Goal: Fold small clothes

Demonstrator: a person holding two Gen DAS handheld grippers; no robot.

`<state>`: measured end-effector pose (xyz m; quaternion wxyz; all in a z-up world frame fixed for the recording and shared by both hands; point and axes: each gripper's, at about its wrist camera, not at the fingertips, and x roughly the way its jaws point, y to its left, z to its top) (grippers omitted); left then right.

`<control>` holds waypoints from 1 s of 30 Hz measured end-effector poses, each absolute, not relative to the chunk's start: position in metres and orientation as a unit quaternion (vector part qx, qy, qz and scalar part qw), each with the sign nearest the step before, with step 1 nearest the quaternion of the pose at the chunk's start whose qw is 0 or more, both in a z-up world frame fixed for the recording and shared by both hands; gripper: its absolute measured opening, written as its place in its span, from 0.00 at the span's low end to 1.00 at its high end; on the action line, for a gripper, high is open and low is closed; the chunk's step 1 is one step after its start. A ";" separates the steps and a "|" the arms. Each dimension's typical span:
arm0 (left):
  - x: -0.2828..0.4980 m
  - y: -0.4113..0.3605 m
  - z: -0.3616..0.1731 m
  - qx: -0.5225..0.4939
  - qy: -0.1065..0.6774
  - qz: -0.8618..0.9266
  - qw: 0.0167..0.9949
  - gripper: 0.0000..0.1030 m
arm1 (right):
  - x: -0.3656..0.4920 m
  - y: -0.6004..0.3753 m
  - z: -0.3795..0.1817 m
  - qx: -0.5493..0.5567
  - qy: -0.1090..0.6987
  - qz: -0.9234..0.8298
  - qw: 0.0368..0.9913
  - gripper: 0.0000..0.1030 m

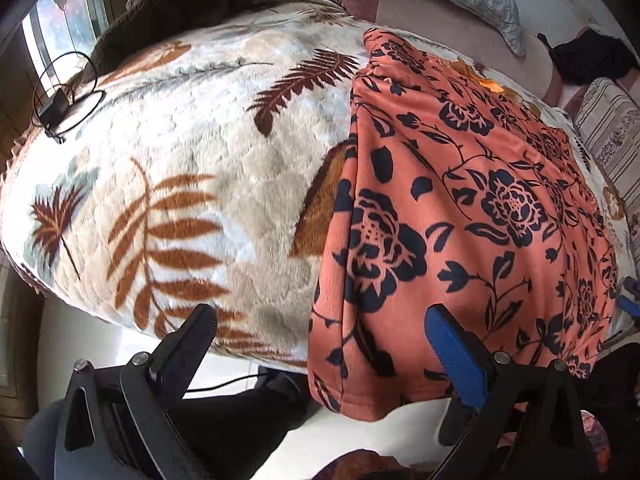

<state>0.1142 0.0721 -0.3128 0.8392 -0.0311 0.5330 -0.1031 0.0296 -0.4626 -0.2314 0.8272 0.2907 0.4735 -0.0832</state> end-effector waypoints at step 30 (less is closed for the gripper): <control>0.124 0.063 -0.312 -0.117 0.581 -0.217 0.775 0.07 | 0.005 -0.438 -0.269 0.326 0.541 -0.025 0.775 0.10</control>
